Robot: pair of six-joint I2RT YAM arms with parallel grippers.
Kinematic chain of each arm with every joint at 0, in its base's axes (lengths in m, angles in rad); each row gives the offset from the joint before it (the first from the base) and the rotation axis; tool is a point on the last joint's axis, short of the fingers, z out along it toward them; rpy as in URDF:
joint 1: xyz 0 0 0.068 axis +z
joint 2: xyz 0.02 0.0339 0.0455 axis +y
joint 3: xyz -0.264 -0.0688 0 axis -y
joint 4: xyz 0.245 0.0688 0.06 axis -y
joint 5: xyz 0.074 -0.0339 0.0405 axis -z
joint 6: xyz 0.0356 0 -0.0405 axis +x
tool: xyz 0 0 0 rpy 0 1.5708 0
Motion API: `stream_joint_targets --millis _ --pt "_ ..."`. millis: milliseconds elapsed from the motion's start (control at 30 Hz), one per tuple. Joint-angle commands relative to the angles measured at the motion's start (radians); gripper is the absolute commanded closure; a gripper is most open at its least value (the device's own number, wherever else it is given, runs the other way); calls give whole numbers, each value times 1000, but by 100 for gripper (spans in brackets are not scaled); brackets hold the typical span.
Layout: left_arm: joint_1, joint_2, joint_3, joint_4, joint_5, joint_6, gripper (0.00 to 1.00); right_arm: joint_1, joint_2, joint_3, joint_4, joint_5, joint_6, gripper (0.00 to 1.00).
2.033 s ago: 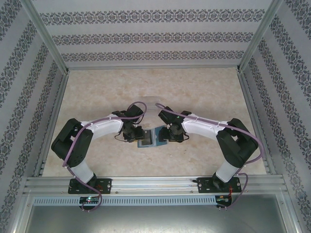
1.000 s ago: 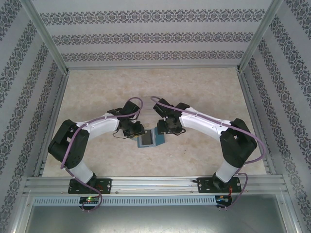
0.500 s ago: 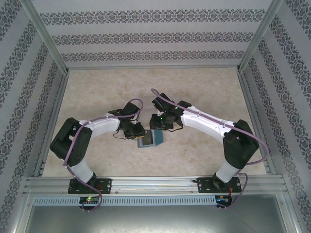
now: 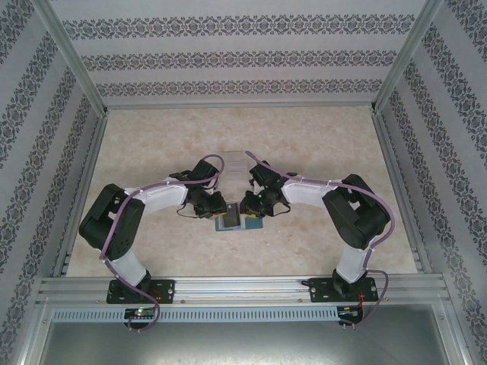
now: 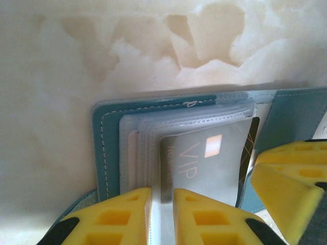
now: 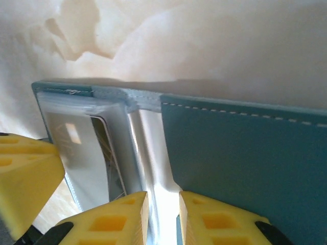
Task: Take the credit cards out of the card holder
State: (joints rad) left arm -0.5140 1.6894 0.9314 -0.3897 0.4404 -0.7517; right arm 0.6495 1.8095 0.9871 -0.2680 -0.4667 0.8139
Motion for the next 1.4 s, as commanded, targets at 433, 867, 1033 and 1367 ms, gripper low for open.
stream_joint_targets --millis 433,867,1033,1367 --pt "12 -45 26 -63 43 15 78 -19 -44 -47 124 -58 26 75" --pt "12 15 35 -113 -2 61 82 -19 -13 -48 205 -127 19 75" --pt "12 29 31 -115 -6 66 83 -21 10 -41 191 -123 9 75" --pt "13 44 29 -112 0 66 84 -16 -2 -48 228 -148 18 82"
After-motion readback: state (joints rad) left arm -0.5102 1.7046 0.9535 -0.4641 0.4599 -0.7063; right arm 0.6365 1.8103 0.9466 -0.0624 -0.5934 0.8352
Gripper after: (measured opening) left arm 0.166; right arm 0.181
